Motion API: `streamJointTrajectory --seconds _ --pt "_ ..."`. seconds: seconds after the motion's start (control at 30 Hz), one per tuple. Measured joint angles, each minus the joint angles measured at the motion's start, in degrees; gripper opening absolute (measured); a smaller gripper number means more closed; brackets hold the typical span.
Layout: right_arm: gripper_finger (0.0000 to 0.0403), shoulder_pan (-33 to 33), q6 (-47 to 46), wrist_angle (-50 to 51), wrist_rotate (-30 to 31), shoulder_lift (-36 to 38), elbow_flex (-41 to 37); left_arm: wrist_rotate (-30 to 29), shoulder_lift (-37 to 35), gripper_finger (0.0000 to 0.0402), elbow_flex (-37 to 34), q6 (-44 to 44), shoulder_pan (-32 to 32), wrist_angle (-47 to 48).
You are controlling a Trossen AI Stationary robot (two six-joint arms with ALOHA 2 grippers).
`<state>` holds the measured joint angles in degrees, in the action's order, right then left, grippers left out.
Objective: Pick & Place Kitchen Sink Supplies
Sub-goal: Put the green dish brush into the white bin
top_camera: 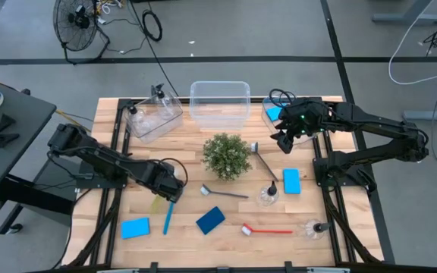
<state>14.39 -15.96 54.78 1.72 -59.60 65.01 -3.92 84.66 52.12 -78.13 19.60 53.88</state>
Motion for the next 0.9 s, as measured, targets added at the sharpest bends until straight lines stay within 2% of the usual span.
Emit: streamJointTrajectory --seconds 0.23,0.47,0.63,0.9 --pt "0.0213 0.0 0.4 -1.9 -0.1 0.0 0.0 -5.0 0.0 0.0053 12.7 10.2 -2.7 13.4" --pt "0.0213 0.0 0.4 -2.5 -0.2 0.0 0.0 -16.1 0.0 0.0053 25.5 21.8 -8.6 22.8" --pt "0.0213 0.0 0.6 -2.5 -0.1 0.0 0.0 -20.3 0.0 0.0053 31.0 36.5 -15.6 20.0" --pt "0.0213 0.0 1.6 -2.5 0.2 0.0 0.0 -19.0 0.0 0.0054 32.3 58.1 -28.6 4.0"
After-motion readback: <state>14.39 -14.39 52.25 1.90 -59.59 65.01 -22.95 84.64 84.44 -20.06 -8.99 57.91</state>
